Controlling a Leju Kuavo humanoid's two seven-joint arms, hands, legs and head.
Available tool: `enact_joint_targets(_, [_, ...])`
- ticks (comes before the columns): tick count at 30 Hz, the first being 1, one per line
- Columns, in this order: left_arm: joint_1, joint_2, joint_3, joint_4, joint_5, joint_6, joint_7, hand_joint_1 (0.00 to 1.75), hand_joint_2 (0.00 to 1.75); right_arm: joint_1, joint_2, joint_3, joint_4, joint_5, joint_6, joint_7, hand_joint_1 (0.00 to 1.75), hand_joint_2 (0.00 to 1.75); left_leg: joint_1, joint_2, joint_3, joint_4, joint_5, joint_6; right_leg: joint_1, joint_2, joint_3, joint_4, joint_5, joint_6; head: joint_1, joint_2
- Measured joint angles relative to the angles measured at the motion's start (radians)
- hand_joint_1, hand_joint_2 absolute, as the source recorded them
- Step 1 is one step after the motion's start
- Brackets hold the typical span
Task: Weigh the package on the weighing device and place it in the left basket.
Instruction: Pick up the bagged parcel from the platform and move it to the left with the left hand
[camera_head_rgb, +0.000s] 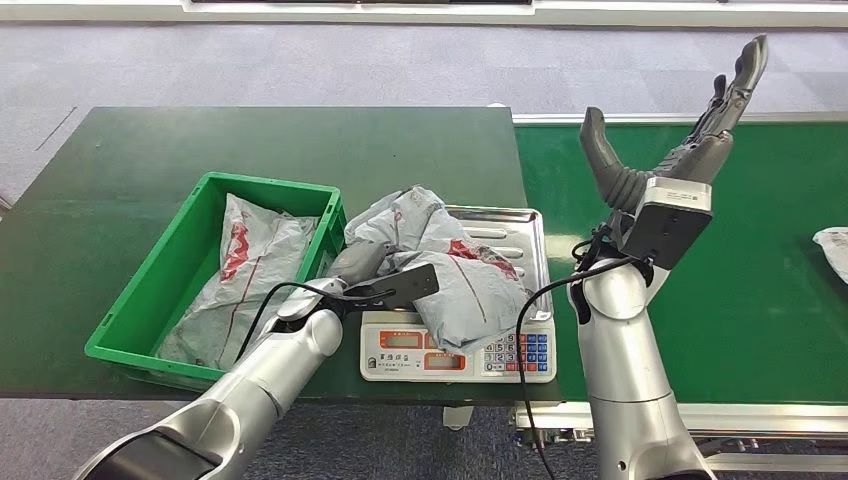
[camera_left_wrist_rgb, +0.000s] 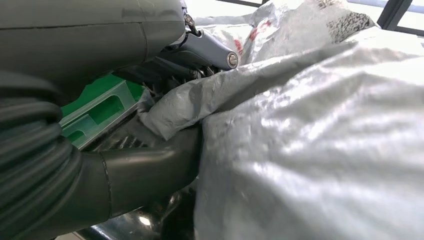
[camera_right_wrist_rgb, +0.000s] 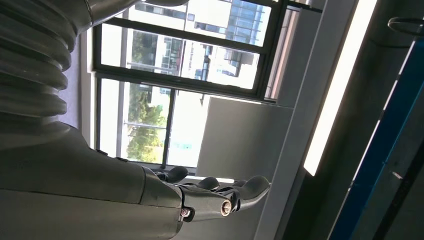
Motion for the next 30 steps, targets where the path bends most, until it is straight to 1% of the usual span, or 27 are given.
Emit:
enact_joint_targets(4, [0.0, -0.001, 0.0, 0.001, 0.001, 0.003, -0.002, 1.75, 1.75, 0.0, 0.0, 0.0, 0.0, 0.0, 0.0, 0.0, 0.0, 1.75, 0.0, 0.0, 0.0, 0.0, 0.0, 0.0, 0.0, 0.0, 0.0, 0.0, 0.0, 0.0, 0.0, 0.0])
enact_joint_targets(10, [0.003, -0.001, 0.005, 0.006, 0.061, 0.097, -0.064, 1.75, 1.75, 0.013, 0.0, 0.0, 0.0, 0.002, 0.002, -0.004, 0.0, 1.75, 0.0, 0.0, 0.0, 0.0, 0.0, 0.0, 0.0, 0.001, -0.001, 0.0, 0.0, 0.0, 0.0, 0.0])
enact_joint_targets(12, [0.005, -0.001, 0.015, 0.003, 0.095, 0.138, -0.1, 1.75, 1.75, 0.017, 0.0, 0.0, 0.0, 0.005, 0.002, -0.005, 0.0, 1.75, 0.0, 0.0, -0.001, 0.0, 0.0, 0.0, 0.0, 0.001, -0.001, 0.0, 0.0, 0.0, 0.0, 0.0])
enact_joint_targets(17, [0.005, 0.0, 0.071, -0.049, 0.236, 0.24, -0.248, 1.75, 1.75, 0.034, -0.005, -0.001, 0.0, 0.008, 0.002, -0.008, 0.0, 1.75, 0.0, 0.0, -0.001, 0.0, 0.0, 0.0, 0.0, 0.001, -0.002, 0.0, 0.0, 0.0, 0.0, 0.0])
enact_joint_targets(20, [0.013, 0.006, 0.091, -0.134, 0.322, 0.262, -0.303, 1.75, 1.75, 0.056, -0.009, -0.004, -0.001, 0.01, 0.001, -0.02, 0.0, 1.75, 0.0, 0.0, -0.002, 0.0, 0.0, 0.0, 0.0, 0.001, -0.002, 0.0, 0.0, 0.0, 0.0, 0.0])
enact_joint_targets(22, [0.029, 0.018, 0.093, -0.229, 0.376, 0.278, -0.315, 1.75, 1.75, 0.075, -0.01, -0.01, -0.005, 0.014, -0.002, -0.028, 0.0, 1.75, 0.0, 0.0, -0.002, 0.0, 0.0, 0.0, 0.0, 0.001, -0.003, 0.0, 0.0, 0.0, 0.0, 0.0])
enact_joint_targets(27, [0.091, 0.077, 0.093, -0.507, 0.43, 0.345, -0.285, 1.75, 1.75, 0.134, -0.014, -0.044, -0.03, 0.034, -0.007, -0.042, 0.0, 1.75, 0.0, 0.001, -0.003, 0.0, 0.0, 0.0, 0.001, 0.002, -0.004, 0.0, -0.001, -0.001, 0.0, 0.0])
enact_joint_targets(30, [0.135, 0.124, 0.097, -0.641, 0.394, 0.427, -0.265, 1.75, 1.75, 0.176, -0.016, -0.071, -0.053, 0.051, -0.009, -0.043, 0.0, 1.75, 0.0, 0.001, -0.003, -0.001, 0.0, 0.0, 0.001, 0.002, -0.004, 0.0, -0.001, -0.001, 0.0, 0.0])
